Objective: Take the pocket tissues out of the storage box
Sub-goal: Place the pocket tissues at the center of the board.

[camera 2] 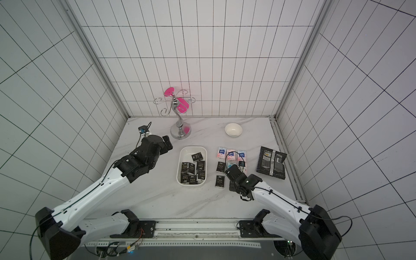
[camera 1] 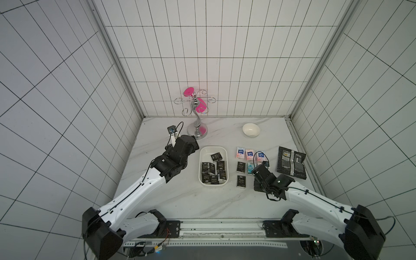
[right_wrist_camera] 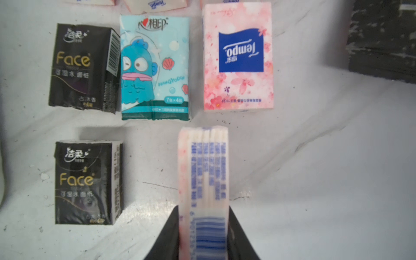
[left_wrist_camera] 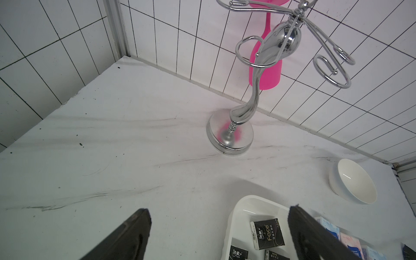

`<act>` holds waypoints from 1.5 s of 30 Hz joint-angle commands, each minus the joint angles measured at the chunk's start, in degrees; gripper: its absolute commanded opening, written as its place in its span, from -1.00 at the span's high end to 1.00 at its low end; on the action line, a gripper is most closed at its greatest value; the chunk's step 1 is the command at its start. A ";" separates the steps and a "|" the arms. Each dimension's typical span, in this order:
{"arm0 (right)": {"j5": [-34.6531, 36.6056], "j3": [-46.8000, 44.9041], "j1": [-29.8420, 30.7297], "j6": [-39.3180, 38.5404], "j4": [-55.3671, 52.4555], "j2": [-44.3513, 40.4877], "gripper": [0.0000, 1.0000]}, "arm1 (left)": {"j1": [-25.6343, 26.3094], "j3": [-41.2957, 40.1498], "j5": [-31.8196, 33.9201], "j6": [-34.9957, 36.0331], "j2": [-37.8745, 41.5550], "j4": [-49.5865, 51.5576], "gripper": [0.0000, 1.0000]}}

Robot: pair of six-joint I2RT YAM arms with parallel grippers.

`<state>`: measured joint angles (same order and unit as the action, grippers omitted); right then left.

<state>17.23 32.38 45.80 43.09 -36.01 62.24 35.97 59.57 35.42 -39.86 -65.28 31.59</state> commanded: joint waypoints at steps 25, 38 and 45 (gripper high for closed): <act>5.44 9.10 6.36 0.93 -3.79 11.10 -0.07 | 0.24 1.60 1.76 0.86 -0.03 -0.44 -0.96; 4.82 9.19 6.23 0.18 -3.88 4.33 -0.08 | 0.89 1.87 1.03 0.21 -1.95 -1.28 -0.97; 4.81 14.35 5.73 -4.08 -2.01 7.46 -0.11 | 1.43 1.78 2.08 0.39 -1.76 -0.66 -0.97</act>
<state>20.88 42.02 51.72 41.50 -38.65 68.84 37.15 59.70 36.29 -39.64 -67.26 31.05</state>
